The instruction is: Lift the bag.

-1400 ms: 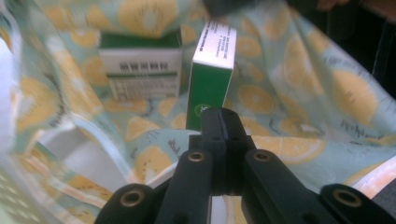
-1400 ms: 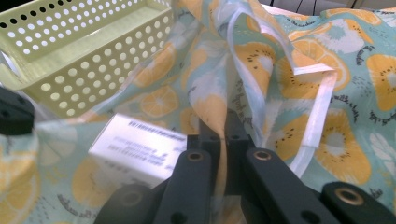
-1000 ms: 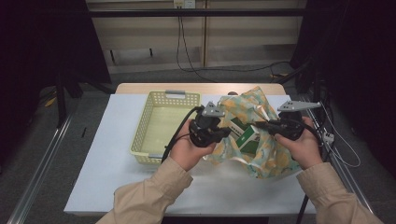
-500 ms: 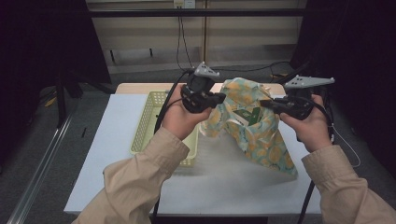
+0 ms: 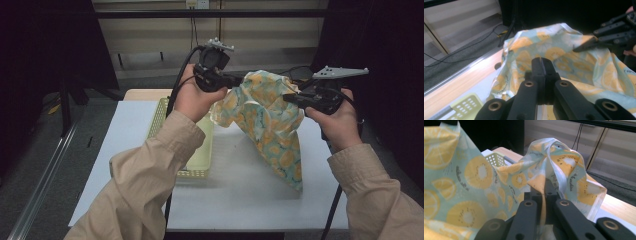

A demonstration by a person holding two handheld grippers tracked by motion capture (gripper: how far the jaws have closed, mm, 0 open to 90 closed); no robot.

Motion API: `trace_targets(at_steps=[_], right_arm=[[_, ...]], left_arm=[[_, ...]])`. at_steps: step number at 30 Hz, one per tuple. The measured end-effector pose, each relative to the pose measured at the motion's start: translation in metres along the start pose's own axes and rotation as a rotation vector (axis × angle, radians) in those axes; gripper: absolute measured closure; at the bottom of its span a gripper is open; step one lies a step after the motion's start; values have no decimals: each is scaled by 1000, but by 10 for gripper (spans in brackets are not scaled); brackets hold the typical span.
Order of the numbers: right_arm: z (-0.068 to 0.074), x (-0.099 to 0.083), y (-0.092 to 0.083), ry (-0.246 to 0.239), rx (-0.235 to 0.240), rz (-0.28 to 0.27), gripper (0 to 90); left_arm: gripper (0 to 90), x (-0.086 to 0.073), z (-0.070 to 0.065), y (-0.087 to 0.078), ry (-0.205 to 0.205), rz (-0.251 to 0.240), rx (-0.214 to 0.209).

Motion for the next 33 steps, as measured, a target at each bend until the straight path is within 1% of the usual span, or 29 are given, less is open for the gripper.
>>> trace_targets(at_steps=[3, 4, 5, 6, 7, 8, 9, 10, 11, 12, 13, 14, 15, 16, 18, 19, 20, 21, 22, 23, 24, 26, 28, 30, 31, 33], right_arm=[[-1, 8, 1, 9, -5, -15, 900], [-1, 10, 2, 13, -1, -23, 900], [0, 11, 2, 18, 3, -27, 900], [1, 9, 3, 24, 9, -23, 900], [3, 6, 5, 38, 19, -11, 898], [5, 4, 6, 52, 26, -14, 871], [7, 2, 7, 63, 35, -25, 802], [9, 0, 8, 68, 31, -26, 682], [10, -2, 9, 73, 16, -24, 584], [11, -4, 8, 74, 18, -20, 527], [13, -5, 7, 72, 13, -18, 486], [14, -6, 5, 75, 5, -22, 450], [15, -7, 3, 87, 6, -26, 402], [16, -8, 1, 98, 11, -29, 373], [18, -14, -2, 113, 34, -2, 333], [19, -17, -3, 106, 31, 5, 328], [19, -20, -5, 99, 28, 10, 318], [21, -24, -7, 97, 45, 20, 300], [23, -30, -9, 95, 53, 32, 297], [23, -36, -10, 87, 49, 45, 288], [24, -42, -12, 83, 53, 57, 273], [27, -53, -15, 74, 59, 67, 268], [31, -65, -19, 71, 72, 71, 258], [35, -78, -24, 60, 78, 76, 250], [37, -85, -26, 50, 82, 79, 242], [40, -98, -31, 48, 88, 80, 230]], left_arm=[[900, 17, 8, -6, -5, -42, 9], [900, 19, 9, -8, -10, -47, 10], [900, 16, 10, -8, -13, -35, 3], [900, 10, 10, -7, -14, -10, -8], [900, 4, 10, -6, -31, 6, -31], [900, -3, 10, -6, -48, 9, -41], [813, -7, 13, -6, -56, -5, -25], [569, -13, 17, -6, -75, 2, -11], [406, -19, 19, -8, -105, 15, -15], [336, -24, 21, -11, -122, 10, -27], [279, -29, 23, -14, -130, 4, -34], [228, -34, 26, -19, -131, 1, -29], [195, -38, 30, -24, -136, -4, -25], [186, -43, 33, -30, -133, -1, -33], [166, -53, 39, -41, -133, -1, -36], [155, -59, 41, -47, -134, 7, -32], [133, -64, 42, -53, -136, 6, -39], [116, -70, 43, -59, -123, 1, -45], [115, -77, 44, -64, -100, 10, -53], [102, -84, 45, -68, -88, 12, -53], [84, -91, 46, -73, -84, 26, -65], [74, -102, 47, -82, -79, 16, -66], [66, -115, 46, -92, -63, 29, -80], [64, -127, 45, -102, -66, 18, -87], [63, -133, 45, -107, -64, 14, -86], [69, -149, 46, -114, -57, 25, -71]])
Point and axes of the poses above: each handheld gripper's, and its own axes: y roughly forward along the jaws, x roughly out of its top, z roughly to its left, the point moved 8 cm from there along y, roughly forward along the jaws, and after that the axes turned 15 degrees about -z, right-handed, at the moved point
